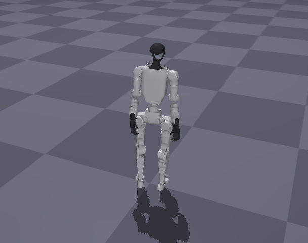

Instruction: Upper body actions

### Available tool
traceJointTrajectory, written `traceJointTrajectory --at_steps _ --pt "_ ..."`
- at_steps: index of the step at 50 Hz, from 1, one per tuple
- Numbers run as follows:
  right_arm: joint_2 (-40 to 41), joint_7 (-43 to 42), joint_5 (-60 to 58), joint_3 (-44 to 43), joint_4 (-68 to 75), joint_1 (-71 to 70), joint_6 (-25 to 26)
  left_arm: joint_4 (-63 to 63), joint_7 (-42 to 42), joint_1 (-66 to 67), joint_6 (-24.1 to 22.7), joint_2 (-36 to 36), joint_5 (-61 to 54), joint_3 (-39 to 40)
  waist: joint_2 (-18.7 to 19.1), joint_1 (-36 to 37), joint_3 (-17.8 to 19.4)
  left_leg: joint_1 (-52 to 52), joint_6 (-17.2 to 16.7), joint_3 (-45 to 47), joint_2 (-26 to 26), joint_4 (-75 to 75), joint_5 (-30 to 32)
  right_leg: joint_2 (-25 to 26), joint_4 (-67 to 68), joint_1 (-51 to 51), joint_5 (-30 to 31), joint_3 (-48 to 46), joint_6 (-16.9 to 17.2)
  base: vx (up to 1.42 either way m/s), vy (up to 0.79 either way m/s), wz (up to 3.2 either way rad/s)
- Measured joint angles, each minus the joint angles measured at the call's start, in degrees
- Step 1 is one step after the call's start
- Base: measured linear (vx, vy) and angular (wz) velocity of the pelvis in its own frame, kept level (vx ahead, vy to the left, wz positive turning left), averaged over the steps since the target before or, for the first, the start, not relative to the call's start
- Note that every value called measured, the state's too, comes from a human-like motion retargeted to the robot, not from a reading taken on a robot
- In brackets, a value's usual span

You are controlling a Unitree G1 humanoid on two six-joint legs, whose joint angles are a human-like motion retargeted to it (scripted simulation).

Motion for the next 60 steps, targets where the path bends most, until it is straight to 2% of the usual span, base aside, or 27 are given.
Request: traceJointTrajectory --at_steps 5,10,14,22,28,37,60 --pt "-1.4 2.4 -0.9 -0.3 -1.4 -1.7 -2.3 -1.7 0.4 -0.2 0.4 1.5 4.8 -2.7 1.2 -0.8 0.3 1.7 1.8 -0.7 -1.4 -2.2 -0.3 1.4 -0.1 0.1 -0.1 -1.3 -0.3 -0.01 -0.01 0.08" --pt "-1.0 1.1 0.3 -0.9 -1.6 -2.1 -2.4 -1.1 2.9 -0.6 0.8 0.3 4.5 -2.5 1.1 -1.1 -0.2 2.0 1.7 -1.2 -1.6 -2.5 -0.5 1.2 -0.1 0.1 -0.2 -2.0 -0.3 0.00 0.00 0.04" --pt "0.1 3.3 2.1 -0.9 -1.3 -1.7 -2.9 -1.3 3.1 -0.7 2.6 0.2 6.2 -2.1 1.2 -1.9 -0.5 2.2 1.9 -2.0 -1.7 -2.5 -0.6 1.2 -0.1 0.4 -0.5 -3.1 -0.3 0.01 0.00 0.14" --pt "1.7 6.9 1.3 -1.2 -2.7 -1.1 -2.9 -3.2 1.2 -0.3 3.0 2.0 9.5 -1.8 1.4 -1.9 -1.1 2.1 2.3 -1.6 -1.9 -2.9 -0.5 1.7 -0.1 0.3 -0.6 -3.7 -0.6 0.00 0.00 0.02" --pt "0.6 7.7 -0.1 -1.8 -3.1 -1.5 -3.0 -3.3 -2.1 -0.6 2.8 2.2 7.8 0.3 1.6 -1.4 -1.1 2.3 2.4 -1.0 -1.8 -2.8 -0.6 1.6 0.0 0.7 -1.0 -3.8 -0.4 0.00 0.00 0.00" --pt "-0.5 10.8 6.6 -5.4 -1.9 -1.8 -1.7 -3.1 -4.7 -1.0 2.9 1.5 3.9 3.5 1.7 -1.1 -1.7 2.3 2.5 -0.9 -2.0 -2.9 -0.7 1.5 0.0 0.7 -1.1 -4.1 -0.3 0.00 0.00 0.00" --pt "0.3 10.5 7.0 -5.7 -4.1 -1.8 -2.4 -3.5 -6.1 -1.2 3.3 1.6 4.8 5.6 1.7 -0.9 -1.7 3.0 2.9 0.5 -2.2 -3.2 -1.0 2.0 0.1 0.5 -0.7 -2.5 -0.5 0.00 0.00 -0.06"
